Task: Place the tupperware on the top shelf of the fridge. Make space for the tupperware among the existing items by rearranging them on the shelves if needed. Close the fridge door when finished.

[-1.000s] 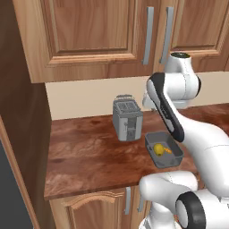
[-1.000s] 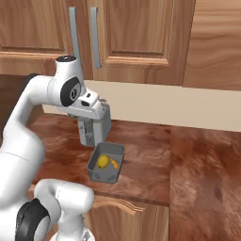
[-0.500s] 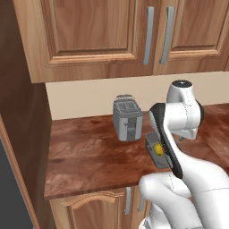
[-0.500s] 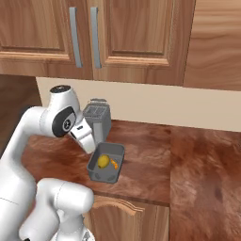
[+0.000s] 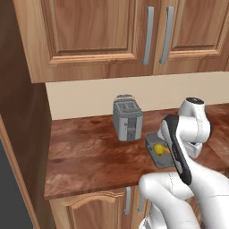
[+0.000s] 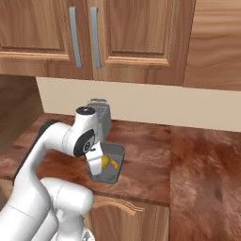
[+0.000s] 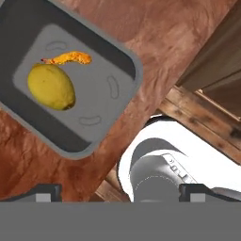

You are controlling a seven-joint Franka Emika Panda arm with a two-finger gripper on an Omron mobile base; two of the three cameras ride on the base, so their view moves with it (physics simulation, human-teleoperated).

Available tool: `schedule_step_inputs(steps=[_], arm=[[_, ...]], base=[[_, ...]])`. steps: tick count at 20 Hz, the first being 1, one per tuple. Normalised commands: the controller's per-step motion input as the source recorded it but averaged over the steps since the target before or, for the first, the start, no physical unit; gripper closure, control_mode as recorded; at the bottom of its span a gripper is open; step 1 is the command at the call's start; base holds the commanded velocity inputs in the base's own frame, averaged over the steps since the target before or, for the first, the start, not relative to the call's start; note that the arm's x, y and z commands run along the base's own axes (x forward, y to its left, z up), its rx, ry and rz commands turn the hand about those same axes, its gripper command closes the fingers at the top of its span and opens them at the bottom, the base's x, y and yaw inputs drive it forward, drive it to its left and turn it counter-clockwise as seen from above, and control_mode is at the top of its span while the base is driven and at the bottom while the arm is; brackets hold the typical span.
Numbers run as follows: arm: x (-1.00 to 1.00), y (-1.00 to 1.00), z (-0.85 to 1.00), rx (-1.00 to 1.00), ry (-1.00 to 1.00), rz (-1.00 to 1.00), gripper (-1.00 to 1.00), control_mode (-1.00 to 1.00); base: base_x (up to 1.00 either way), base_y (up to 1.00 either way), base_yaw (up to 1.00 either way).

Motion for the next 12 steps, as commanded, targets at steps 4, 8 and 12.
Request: schedule_step_inputs(steps=[4, 8, 12], arm=[[0.25, -0.35, -0.27, 0.11, 0.34, 0.00, -1.00, -1.00], [0.31, -0.12, -0.18, 0.04, 0.14, 0.00, -1.00, -1.00], [0.26, -0.05, -0.45, 0.00, 0.02, 0.00, -1.00, -1.00]], base=[[0.00, 0.00, 0.00], [0.00, 0.00, 0.00], [0.00, 0.00, 0.00]])
